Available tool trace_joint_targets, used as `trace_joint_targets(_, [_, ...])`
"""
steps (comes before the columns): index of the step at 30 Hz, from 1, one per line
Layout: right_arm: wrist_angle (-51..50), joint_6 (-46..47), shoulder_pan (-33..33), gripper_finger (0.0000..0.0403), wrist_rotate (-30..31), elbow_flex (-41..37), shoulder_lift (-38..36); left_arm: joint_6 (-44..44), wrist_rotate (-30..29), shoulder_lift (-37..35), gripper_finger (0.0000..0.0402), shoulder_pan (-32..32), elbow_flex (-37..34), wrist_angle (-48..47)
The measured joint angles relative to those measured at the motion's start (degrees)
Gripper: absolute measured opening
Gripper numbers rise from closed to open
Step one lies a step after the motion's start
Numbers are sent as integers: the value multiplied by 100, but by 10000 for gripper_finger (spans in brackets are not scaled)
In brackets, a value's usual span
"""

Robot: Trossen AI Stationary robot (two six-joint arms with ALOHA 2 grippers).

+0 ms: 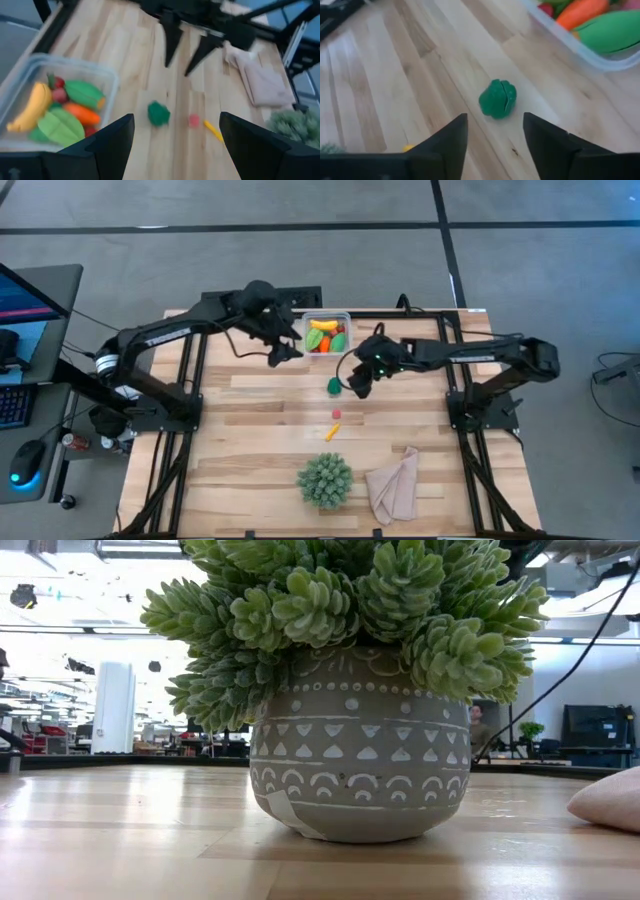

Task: Pick and placing Produce into tupperware
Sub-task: Put the bell pepper into the transparent bin

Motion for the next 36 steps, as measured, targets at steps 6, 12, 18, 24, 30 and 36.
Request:
trace_joint_targets(6, [160, -118, -213, 235, -500, 0, 457, -236, -187, -579, 284, -313, -365, -246])
trace_joint_targets(12, [353, -165, -377, 256, -758, 0, 805, -678, -449, -1333, 284, -762, -900, -298])
trace_joint_targets(18, [828, -258, -400, 256, -1024, 0, 1070, -1276, -1257, -2238, 284, -1296, -1377, -300])
trace_joint_targets(24, [1173, -251, -400, 256, -1313, -1, 1333, -1796, -2271, -3116, 284, -1751, -1757, -182])
trace_joint_targets(30, [1321, -145, -431, 256, -1288, -8, 1424, -2161, -3028, -3734, 284, -2048, -1967, -164])
trace_joint_targets(36, [1488, 127, -487, 256, -1234, 0, 1418, -2433, -3387, -4037, 284, -2181, -2148, -184])
